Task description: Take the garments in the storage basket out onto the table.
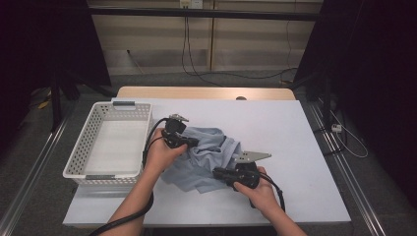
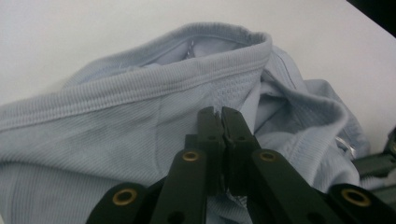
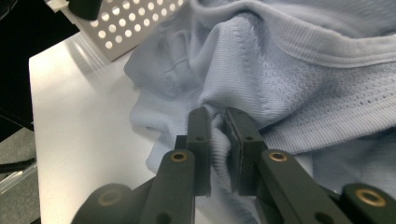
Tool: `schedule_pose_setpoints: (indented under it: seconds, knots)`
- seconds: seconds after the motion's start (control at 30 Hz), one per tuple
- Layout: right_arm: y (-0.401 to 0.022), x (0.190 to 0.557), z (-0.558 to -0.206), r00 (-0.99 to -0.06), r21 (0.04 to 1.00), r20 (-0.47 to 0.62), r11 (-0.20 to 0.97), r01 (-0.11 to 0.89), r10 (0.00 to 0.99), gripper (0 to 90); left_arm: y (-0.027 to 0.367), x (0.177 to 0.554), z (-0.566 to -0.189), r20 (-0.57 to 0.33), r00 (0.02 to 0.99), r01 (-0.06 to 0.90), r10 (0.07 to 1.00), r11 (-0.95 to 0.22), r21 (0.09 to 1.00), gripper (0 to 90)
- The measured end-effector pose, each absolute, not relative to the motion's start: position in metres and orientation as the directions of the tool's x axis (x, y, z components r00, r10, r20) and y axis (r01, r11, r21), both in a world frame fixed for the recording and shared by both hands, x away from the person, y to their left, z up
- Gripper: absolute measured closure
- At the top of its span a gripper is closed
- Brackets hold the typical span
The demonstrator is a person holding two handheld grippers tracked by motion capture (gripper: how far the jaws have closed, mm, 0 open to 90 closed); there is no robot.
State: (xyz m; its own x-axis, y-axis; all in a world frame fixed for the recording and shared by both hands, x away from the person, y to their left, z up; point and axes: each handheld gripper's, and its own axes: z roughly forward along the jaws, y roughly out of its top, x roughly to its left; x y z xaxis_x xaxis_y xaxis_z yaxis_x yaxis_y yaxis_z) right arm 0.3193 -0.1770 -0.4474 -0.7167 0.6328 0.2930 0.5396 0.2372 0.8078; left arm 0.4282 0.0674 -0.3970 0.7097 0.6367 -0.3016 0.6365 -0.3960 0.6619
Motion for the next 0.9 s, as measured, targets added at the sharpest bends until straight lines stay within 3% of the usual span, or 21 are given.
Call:
schedule_pose_setpoints:
  seconds: [0.67, 0.9]
  knots:
    - [-0.179, 0.318, -0.445, -0.724, 0.803, 0.279, 0.26, 0.536, 0.631, 76.0, 0.093, 0.396, -0.419, -0.316, 0.699, 0.642, 0.641, -0.368, 0.673, 87.5]
    - [-0.191, 0.323, -0.432, -0.704, 0.808, 0.279, 0.237, 0.539, 0.653, 57.5, 0.096, 0.394, -0.423, -0.322, 0.695, 0.647, 0.642, -0.364, 0.67, 87.5]
